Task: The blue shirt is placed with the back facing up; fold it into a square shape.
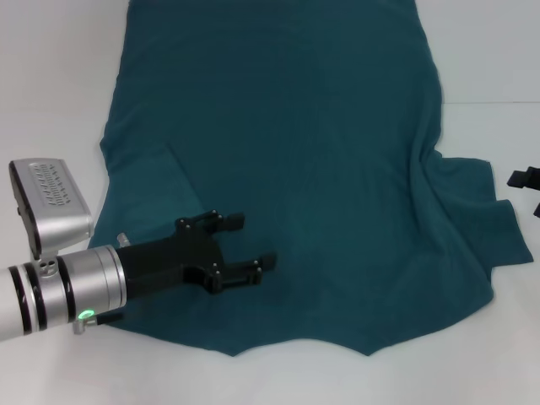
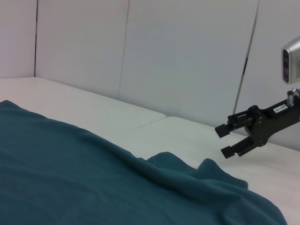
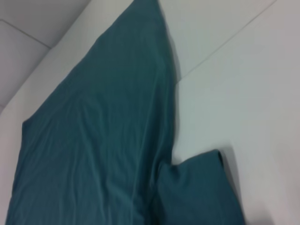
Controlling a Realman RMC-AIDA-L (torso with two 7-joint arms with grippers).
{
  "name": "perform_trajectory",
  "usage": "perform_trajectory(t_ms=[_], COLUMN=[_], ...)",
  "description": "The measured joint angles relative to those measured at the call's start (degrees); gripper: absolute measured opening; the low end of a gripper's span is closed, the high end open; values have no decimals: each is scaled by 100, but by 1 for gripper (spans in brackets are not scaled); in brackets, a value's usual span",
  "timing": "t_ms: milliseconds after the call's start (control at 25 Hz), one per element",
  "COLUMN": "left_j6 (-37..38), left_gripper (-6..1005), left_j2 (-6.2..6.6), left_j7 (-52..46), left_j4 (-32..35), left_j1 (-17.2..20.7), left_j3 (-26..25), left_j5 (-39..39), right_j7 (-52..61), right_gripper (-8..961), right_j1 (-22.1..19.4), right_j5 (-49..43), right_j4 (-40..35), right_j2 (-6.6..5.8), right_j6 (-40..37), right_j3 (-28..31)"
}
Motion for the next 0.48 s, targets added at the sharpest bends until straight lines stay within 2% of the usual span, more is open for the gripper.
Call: perform_trajectory(t_ms=[240, 480], left_j6=[-10, -13], left_gripper=[849, 849], left_j2=[0, 0], left_j7=[0, 0], left_j4=[-9, -9], left_j1=[3, 3], left_j3=[-14, -16], left_j5=[0, 0], right_j7=[-219, -341], right_gripper=[866, 852], right_j1=[40, 107], right_j5=[-89, -226], right_j4=[16, 77], right_j2=[195, 294], right_j6=[259, 489], right_j3=[-10, -10])
